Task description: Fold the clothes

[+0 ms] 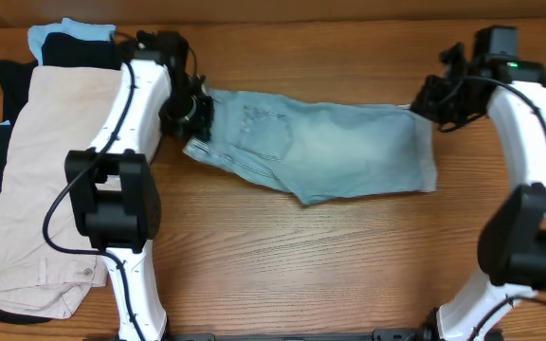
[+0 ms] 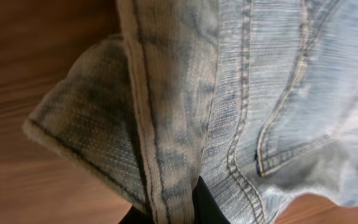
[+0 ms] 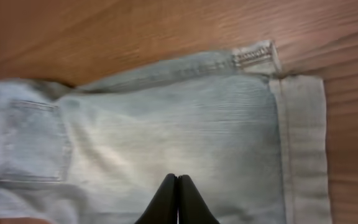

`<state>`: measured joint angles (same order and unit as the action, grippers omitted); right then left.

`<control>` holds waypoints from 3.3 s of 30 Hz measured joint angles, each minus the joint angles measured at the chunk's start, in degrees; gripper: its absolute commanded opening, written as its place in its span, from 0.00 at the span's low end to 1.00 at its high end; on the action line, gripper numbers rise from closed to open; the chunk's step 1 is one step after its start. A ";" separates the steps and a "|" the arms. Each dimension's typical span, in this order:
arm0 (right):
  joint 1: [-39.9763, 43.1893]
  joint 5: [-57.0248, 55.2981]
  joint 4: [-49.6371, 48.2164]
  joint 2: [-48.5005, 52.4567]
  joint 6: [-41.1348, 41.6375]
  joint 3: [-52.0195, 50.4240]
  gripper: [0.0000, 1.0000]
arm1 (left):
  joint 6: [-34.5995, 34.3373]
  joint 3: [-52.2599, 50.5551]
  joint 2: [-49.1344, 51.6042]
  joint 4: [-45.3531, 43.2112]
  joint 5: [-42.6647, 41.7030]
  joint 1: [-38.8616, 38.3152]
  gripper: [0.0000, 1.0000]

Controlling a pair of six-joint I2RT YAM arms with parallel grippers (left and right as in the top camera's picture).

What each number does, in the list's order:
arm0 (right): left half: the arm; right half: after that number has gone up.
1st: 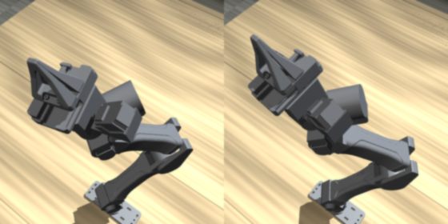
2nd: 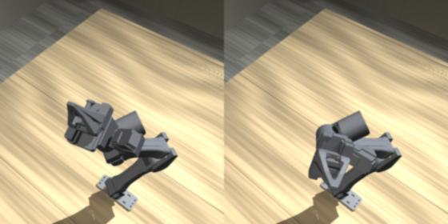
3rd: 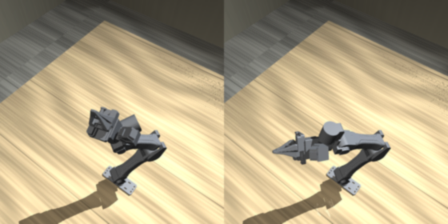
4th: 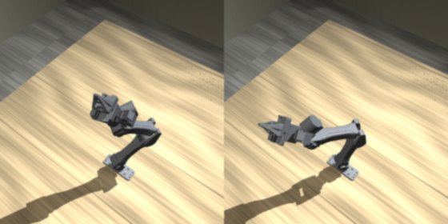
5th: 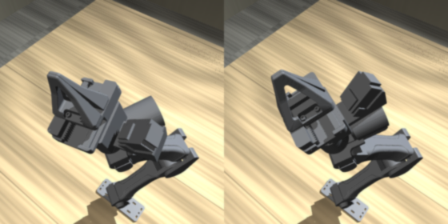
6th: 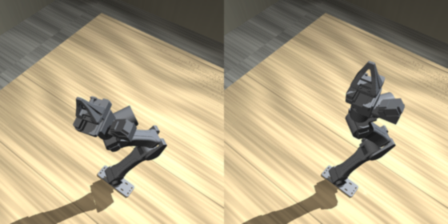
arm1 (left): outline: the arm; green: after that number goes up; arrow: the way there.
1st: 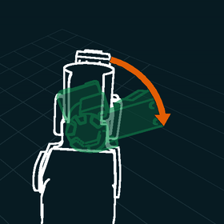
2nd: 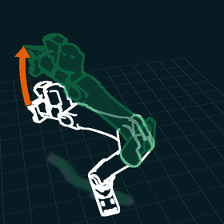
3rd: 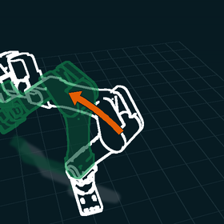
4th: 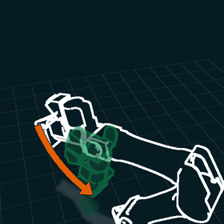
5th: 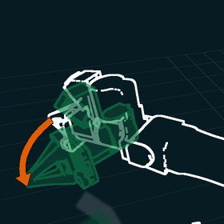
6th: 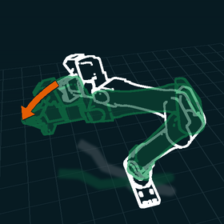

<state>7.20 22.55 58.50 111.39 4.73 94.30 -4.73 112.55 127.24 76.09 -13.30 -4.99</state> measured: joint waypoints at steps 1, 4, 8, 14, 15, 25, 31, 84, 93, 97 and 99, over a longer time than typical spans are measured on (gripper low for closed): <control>-0.68 0.04 -0.13 1.49 0.17 0.00 0.04 | 0.46 1.92 -0.15 1.88 1.03 -0.07 0.04; -2.45 0.20 -0.04 5.97 0.61 -0.07 0.04 | 1.14 6.49 -0.94 6.32 3.13 -0.66 0.04; -4.24 0.24 0.31 10.43 0.94 -0.37 0.04 | 1.79 10.51 -1.81 9.42 5.16 -1.40 0.04; -4.61 0.59 0.76 11.56 1.05 -1.01 0.04 | 2.23 17.81 -2.23 15.15 6.56 -1.90 0.04; -4.61 0.61 0.61 11.56 1.03 -1.16 0.04 | 2.47 19.28 -2.32 15.96 6.75 -1.90 0.04; -4.61 1.46 -2.89 11.56 1.11 -7.19 0.04 | 4.96 25.57 -3.06 17.64 7.58 -2.86 0.04; -4.44 4.48 -7.50 10.93 1.29 -11.23 0.04 | 5.18 25.77 -3.06 17.75 7.56 -4.33 0.04; 11.93 9.38 17.03 -3.93 -5.05 13.73 0.87 | -4.81 17.77 -2.21 -4.20 4.11 -27.47 1.00; 3.61 7.19 6.62 0.46 -6.10 -4.48 1.00 | -5.27 31.34 -2.27 3.39 4.59 -14.14 1.00; -0.22 6.58 -1.31 0.46 -5.01 -11.43 1.00 | -5.29 31.32 -2.25 4.42 4.81 -9.60 1.00; -2.10 5.40 -5.97 0.46 -3.61 -14.82 0.98 | -5.29 31.32 -2.25 5.07 4.83 -8.07 1.00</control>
<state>5.10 27.94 52.53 111.85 1.13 79.48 -10.02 143.87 124.99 81.17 -8.47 -13.06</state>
